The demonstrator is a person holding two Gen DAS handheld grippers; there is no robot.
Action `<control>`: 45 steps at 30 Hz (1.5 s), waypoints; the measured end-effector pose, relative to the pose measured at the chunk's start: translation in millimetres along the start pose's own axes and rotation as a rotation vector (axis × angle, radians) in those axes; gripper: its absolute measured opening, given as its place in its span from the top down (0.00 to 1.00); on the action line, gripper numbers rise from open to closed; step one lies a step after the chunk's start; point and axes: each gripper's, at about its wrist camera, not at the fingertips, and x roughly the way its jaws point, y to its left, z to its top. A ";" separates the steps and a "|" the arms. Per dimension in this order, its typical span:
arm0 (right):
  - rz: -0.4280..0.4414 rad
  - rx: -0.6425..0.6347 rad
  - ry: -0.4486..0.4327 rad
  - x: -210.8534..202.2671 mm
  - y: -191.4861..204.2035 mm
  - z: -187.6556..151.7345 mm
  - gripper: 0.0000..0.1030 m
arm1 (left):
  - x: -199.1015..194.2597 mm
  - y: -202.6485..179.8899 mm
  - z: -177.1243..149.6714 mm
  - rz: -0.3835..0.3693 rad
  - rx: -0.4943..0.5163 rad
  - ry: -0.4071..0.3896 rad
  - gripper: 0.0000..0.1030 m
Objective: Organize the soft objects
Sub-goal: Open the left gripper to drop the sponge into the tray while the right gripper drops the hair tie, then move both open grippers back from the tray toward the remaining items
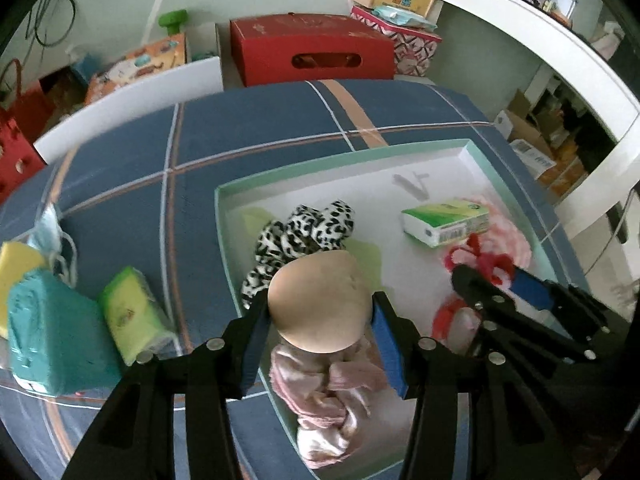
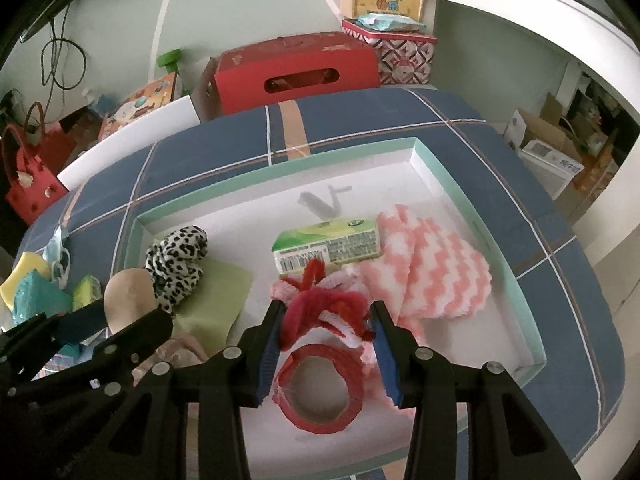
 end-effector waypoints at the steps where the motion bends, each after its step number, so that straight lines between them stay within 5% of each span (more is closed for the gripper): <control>1: -0.001 0.000 0.003 0.6 0.5 0.1 0.55 | 0.3 0.9 -0.1 -0.014 -0.008 0.004 0.46; 5: -0.019 0.002 0.007 1.7 0.0 -0.9 0.48 | -1.3 6.1 -0.7 -0.008 -0.034 0.002 0.32; 13: -0.040 -0.005 -0.010 -5.1 1.4 -2.0 0.33 | -11.1 15.2 -0.5 -0.026 -0.065 -0.020 0.27; 17: -0.043 0.008 -0.017 -7.7 -2.2 -3.0 0.12 | -20.5 20.1 -0.1 -0.014 -0.077 -0.053 0.15; 21: -0.041 0.004 -0.023 -9.2 -0.8 -3.9 0.00 | -29.1 26.5 1.7 -0.017 -0.094 -0.079 0.15; 28: -0.033 -0.001 -0.045 -13.1 4.9 -5.7 0.00 | -48.3 41.2 2.9 0.046 -0.114 -0.118 0.15; 38: 0.101 0.019 -0.111 -30.0 22.7 0.4 0.00 | -87.6 91.8 4.2 0.119 -0.205 -0.194 0.15; 45: 0.187 -0.097 -0.128 -43.1 77.4 8.4 0.00 | -108.2 152.3 -2.0 0.173 -0.320 -0.238 0.15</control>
